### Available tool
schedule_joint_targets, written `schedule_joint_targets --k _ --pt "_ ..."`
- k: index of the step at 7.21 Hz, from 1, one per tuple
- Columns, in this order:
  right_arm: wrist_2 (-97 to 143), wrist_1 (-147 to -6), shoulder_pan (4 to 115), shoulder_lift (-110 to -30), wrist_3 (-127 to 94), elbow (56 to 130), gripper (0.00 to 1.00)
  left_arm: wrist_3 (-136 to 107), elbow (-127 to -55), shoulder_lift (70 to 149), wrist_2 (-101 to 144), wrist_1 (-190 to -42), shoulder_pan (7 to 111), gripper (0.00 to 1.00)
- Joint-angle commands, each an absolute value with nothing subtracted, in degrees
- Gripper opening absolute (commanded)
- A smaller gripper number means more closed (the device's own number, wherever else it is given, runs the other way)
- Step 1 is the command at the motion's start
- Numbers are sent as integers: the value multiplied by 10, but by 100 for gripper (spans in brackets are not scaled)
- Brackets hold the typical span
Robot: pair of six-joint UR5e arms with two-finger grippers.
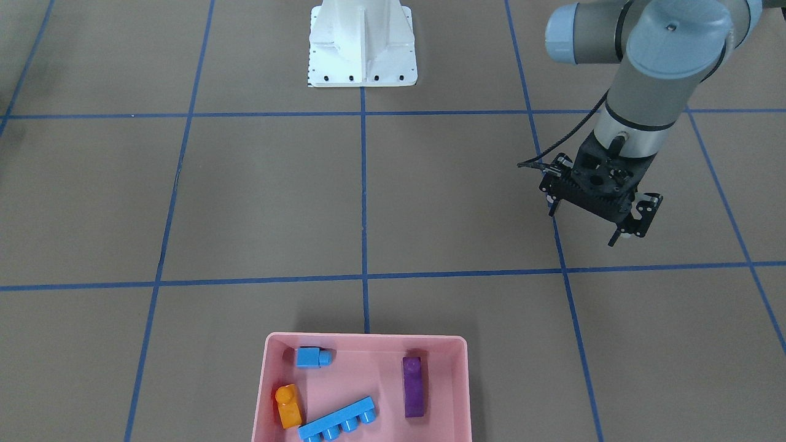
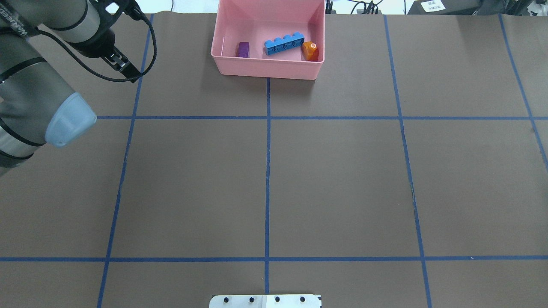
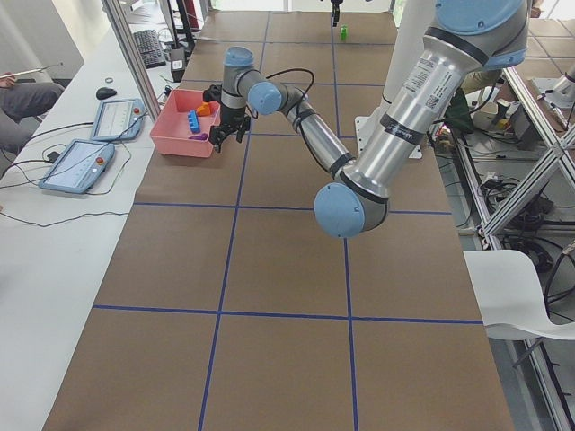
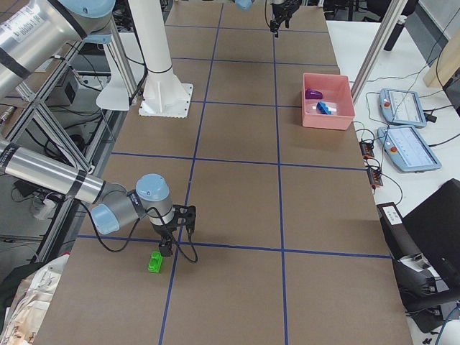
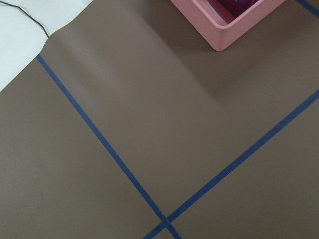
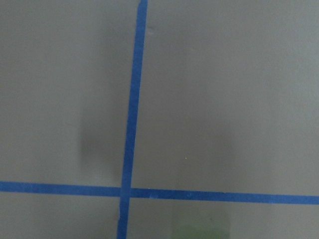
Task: Put all blocks into box
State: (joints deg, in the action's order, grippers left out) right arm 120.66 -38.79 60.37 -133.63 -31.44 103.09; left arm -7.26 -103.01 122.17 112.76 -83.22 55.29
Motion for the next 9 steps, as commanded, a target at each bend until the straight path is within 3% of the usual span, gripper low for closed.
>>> schedule_joint_targets --k 1,5,7,9 --pt "1203 -340 590 -1343 -274 964 100 -73 -1031 1221 1128 -831 553 100" --pt "1227 -340 514 -1339 -205 957 99 -74 -1055 1196 1129 -832 553 100" --pt "1225 -341 461 -1337 -199 957 90 -74 -1057 1194 1129 -832 553 100" --pt "1218 -341 449 -1338 -168 955 89 -73 -1069 1180 1129 -832 553 100"
